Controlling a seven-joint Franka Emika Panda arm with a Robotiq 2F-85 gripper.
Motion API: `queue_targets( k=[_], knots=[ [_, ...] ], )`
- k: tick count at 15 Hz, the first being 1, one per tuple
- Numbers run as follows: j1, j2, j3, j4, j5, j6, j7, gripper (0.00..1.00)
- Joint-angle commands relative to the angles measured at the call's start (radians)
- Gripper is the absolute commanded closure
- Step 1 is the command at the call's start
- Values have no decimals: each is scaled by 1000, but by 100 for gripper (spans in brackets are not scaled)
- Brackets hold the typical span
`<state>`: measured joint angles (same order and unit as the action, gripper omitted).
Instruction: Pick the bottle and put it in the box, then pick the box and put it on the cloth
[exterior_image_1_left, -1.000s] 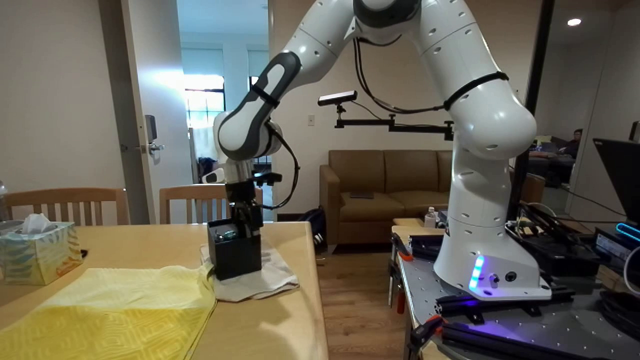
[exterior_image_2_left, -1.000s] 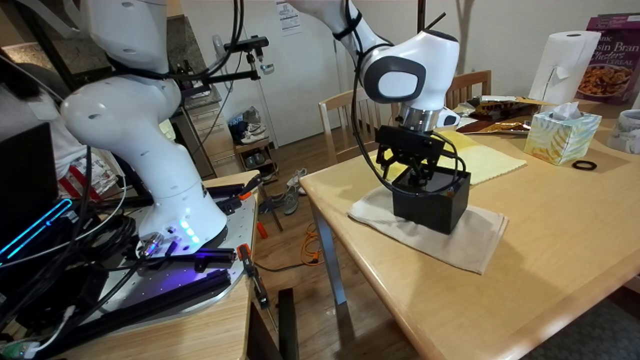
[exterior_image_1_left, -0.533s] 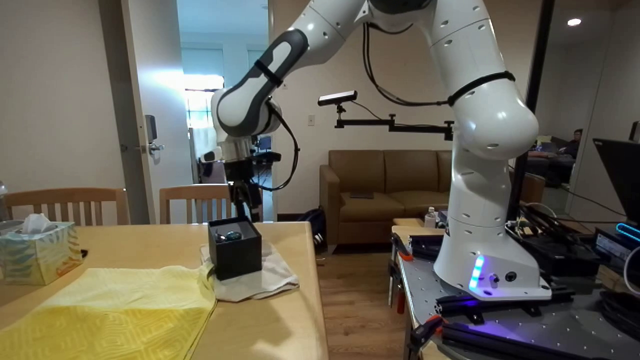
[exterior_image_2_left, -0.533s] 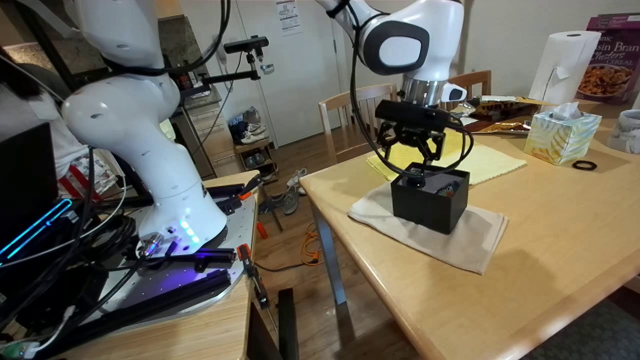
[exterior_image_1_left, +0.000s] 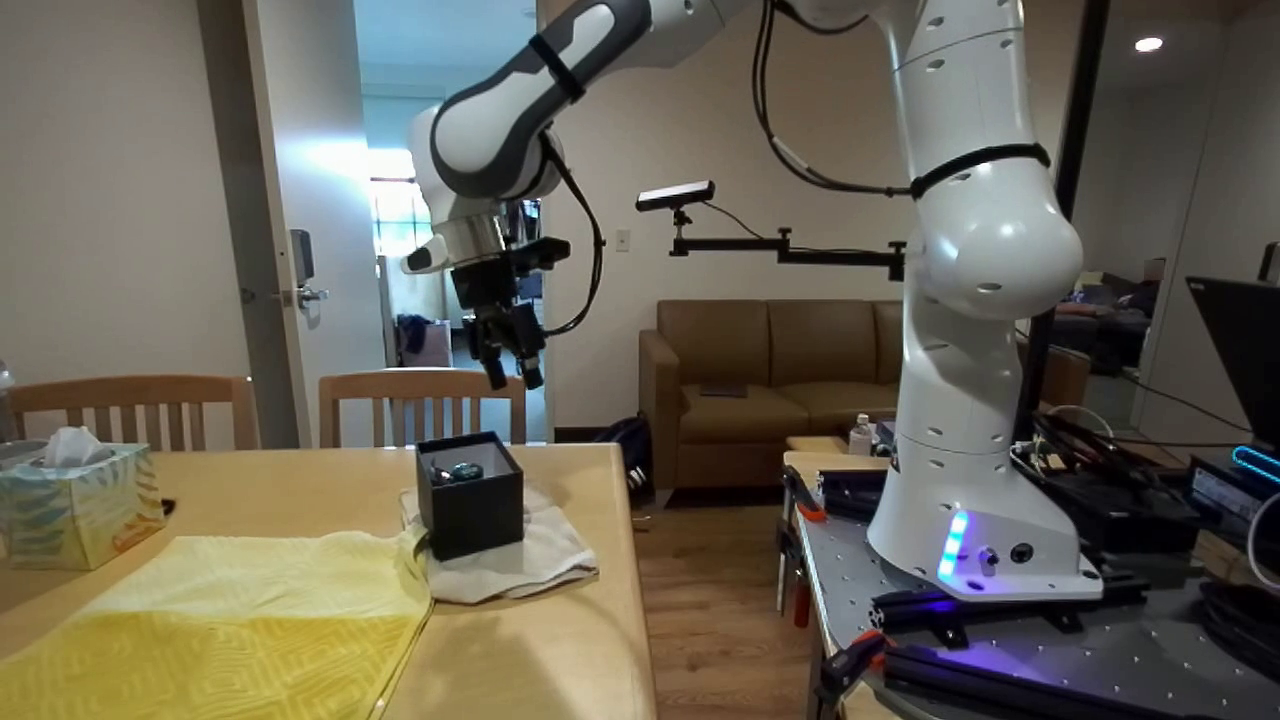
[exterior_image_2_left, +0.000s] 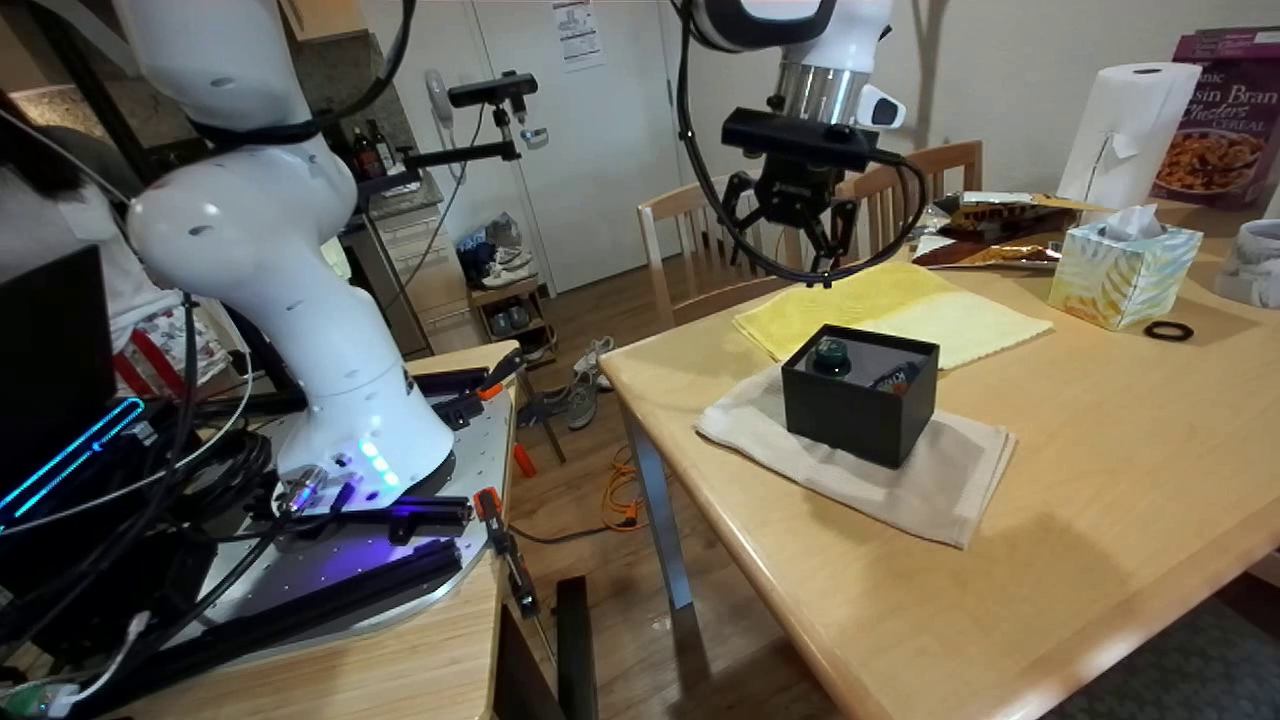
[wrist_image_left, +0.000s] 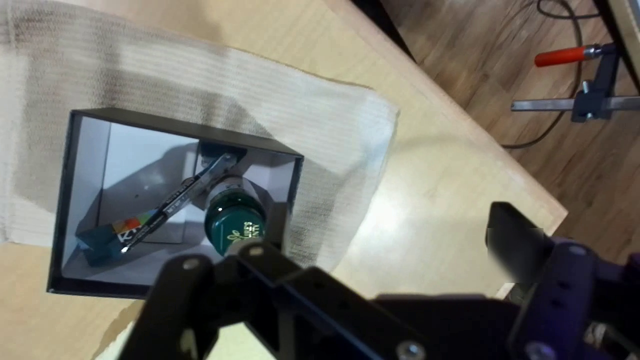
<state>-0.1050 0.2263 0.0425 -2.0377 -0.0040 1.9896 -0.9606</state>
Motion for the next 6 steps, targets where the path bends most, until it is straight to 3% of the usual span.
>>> queue_targets(
  k=[1,2,6],
  knots=[
    [28,-36,3,-36,-51,-43,-81,0],
    [27,-8,-7,-3,-20,-31,-34,0],
    [39,-10,-4,-17,-33,-33,-57,0]
  ],
)
